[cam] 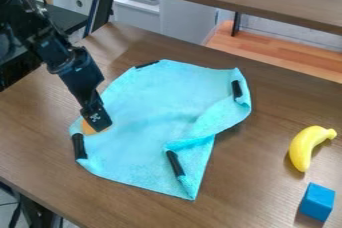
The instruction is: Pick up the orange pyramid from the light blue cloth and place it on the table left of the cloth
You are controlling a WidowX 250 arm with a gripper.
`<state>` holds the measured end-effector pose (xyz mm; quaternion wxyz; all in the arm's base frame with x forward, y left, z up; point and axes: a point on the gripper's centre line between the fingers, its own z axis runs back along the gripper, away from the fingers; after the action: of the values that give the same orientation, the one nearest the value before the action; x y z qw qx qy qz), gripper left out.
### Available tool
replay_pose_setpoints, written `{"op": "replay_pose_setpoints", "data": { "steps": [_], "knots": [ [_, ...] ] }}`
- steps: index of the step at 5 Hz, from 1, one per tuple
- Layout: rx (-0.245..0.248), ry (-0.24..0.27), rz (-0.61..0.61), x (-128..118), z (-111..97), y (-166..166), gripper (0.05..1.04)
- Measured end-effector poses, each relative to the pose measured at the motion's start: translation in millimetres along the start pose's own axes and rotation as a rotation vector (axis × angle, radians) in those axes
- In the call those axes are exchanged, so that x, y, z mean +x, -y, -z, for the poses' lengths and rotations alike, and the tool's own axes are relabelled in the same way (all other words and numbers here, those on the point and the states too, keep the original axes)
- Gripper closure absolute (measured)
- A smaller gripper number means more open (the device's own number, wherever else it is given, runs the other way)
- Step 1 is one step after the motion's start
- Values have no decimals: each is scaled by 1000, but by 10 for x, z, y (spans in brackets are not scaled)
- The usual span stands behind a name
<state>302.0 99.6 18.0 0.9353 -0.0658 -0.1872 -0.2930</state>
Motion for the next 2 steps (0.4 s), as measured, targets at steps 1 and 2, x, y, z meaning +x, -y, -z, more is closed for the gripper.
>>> {"op": "replay_pose_setpoints", "data": {
  "steps": [1,2],
  "knots": [
    [41,-28,7,-17,109,-27,417],
    [65,-35,9,-26,119,-49,591]
  ]
}}
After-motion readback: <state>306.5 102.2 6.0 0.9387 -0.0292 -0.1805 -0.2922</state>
